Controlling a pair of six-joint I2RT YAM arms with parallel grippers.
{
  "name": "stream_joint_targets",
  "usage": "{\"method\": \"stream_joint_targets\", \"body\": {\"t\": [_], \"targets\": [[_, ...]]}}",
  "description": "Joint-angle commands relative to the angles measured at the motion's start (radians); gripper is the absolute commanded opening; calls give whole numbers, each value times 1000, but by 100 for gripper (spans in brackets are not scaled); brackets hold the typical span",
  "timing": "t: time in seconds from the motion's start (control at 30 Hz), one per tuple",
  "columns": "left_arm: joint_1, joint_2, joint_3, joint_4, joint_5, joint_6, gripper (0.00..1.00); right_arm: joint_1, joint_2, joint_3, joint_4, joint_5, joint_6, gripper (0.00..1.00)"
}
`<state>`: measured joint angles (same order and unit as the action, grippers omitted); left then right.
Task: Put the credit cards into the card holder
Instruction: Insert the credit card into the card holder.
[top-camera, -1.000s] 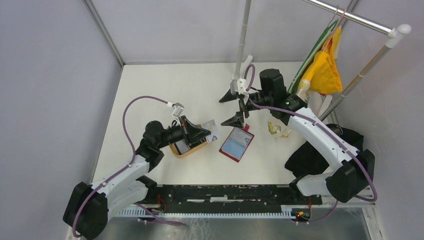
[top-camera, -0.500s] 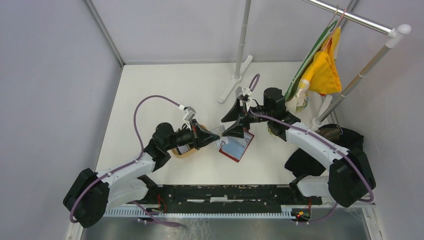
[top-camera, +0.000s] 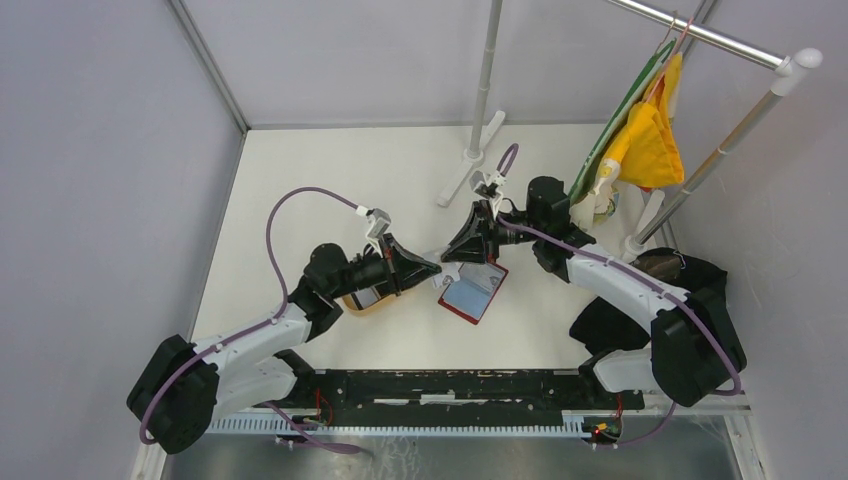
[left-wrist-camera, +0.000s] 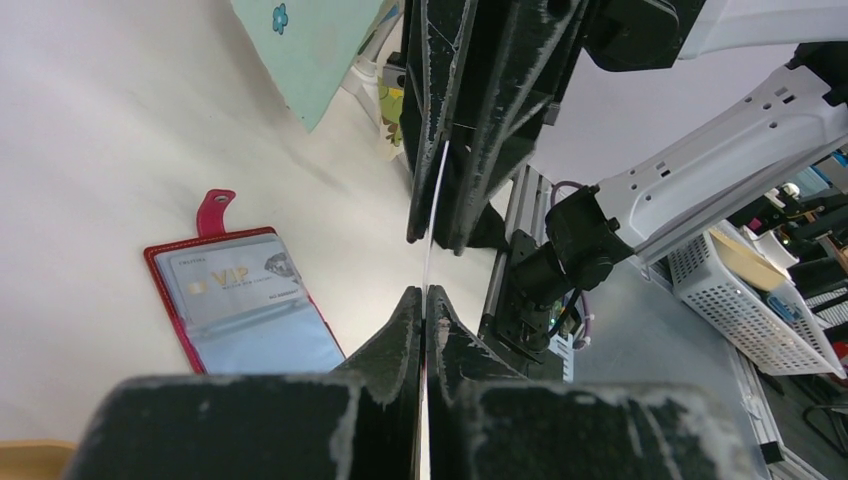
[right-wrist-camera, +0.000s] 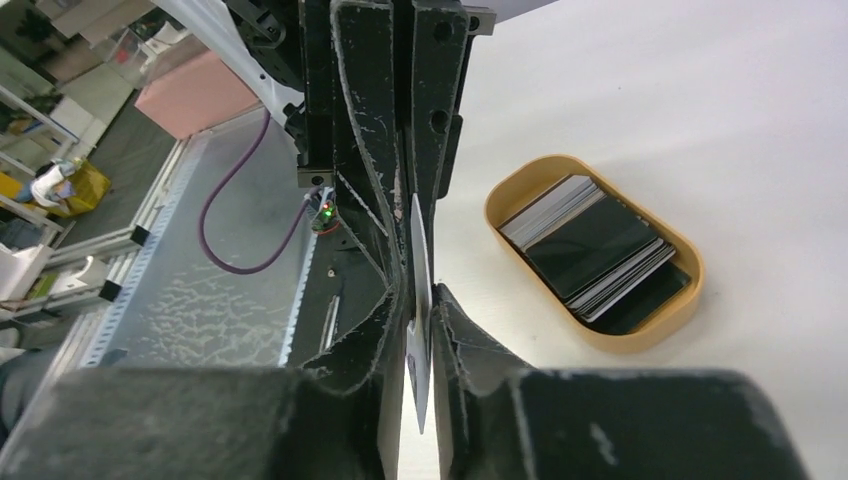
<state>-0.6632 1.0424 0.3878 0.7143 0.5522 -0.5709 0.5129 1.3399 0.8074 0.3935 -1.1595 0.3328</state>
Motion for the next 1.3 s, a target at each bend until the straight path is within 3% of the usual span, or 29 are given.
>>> {"method": "stream_joint_targets", "body": {"t": [0.0,0.03,0.17,0.27,0.33,0.5,0.67,0.77,0.87,1.07,1.27], "targets": [[-2,8,42,52,-15,27,3,-1,-6,17,55,-37,2,10],[-3,8,44,36,-27,28,5,-1,-9,20,44,-35,-12,6],[-3,-33,52,-144,-182,38,39,-10,-19,90,-197,34,-225,0],[-3,-90,56,-330,-360,39,72,-18,-28,156,-450,186,-491,0],[-2,-108,66,-469,-434,31,85,-25,-31,172,-522,290,-582,0],[-22,-79,70,-517,-376,-57,82,-70,-21,177,-552,396,-623,0],[-311,22,188,-674,-804,-23,79,-128,-20,173,-542,426,-595,0],[-440,134,256,-671,-922,-29,69,-165,-23,161,-526,422,-570,0],[-545,301,379,-702,-1055,-39,68,-190,-24,154,-517,414,-559,0],[-692,682,747,-1018,-1339,-21,69,-241,-19,146,-507,369,-535,0],[-712,821,834,-1009,-1279,69,65,-261,-19,142,-504,356,-528,0]]}}
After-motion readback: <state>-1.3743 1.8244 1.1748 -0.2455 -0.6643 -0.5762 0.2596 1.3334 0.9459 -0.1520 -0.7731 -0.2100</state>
